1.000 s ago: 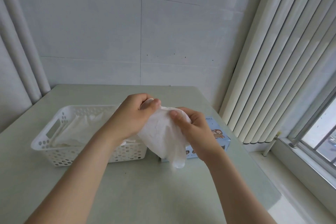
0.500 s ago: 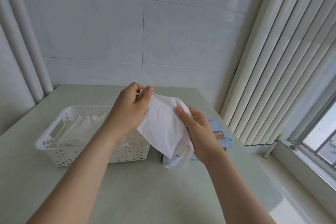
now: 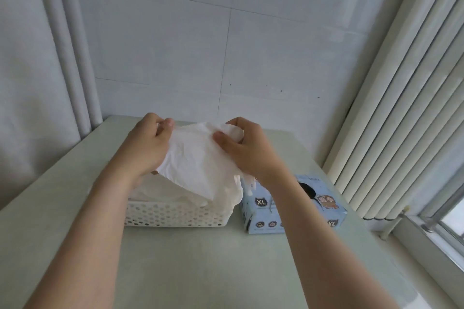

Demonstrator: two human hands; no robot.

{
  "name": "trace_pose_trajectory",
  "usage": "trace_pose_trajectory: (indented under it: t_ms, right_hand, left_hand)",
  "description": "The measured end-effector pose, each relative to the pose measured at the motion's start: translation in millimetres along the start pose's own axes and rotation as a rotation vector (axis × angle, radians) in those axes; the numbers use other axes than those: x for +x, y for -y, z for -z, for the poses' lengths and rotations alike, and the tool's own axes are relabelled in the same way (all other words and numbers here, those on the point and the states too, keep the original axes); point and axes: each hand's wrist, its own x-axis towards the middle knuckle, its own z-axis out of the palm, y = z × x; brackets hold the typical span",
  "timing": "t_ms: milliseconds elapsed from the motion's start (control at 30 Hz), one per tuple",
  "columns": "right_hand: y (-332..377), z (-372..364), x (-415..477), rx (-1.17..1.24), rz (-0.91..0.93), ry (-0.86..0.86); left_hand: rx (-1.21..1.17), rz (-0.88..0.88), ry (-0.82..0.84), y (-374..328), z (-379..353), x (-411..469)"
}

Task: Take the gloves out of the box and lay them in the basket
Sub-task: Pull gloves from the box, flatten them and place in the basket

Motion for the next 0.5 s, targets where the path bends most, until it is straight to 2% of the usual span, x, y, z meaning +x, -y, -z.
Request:
trace_pose_trajectory:
  t_ms: [167, 300, 400, 500]
  right_hand:
    - [-6, -32, 36, -0.380, -0.003, 0.100]
    - [-17, -43, 37, -0.596, 0.069, 0.071]
    - [-15, -39, 28, -0.653, 0.141, 0.013]
    - [-4, -28, 11, -0.563, 0.126, 0.050]
  left_hand:
    - [0.327, 0.100, -0.034, 35, 10, 7]
    - [0.483, 0.184, -0.080, 56, 14, 8]
    - [0.580, 0.194, -0.055, 56, 19, 9]
    - [0.724, 0.040, 0.086, 43, 21, 9]
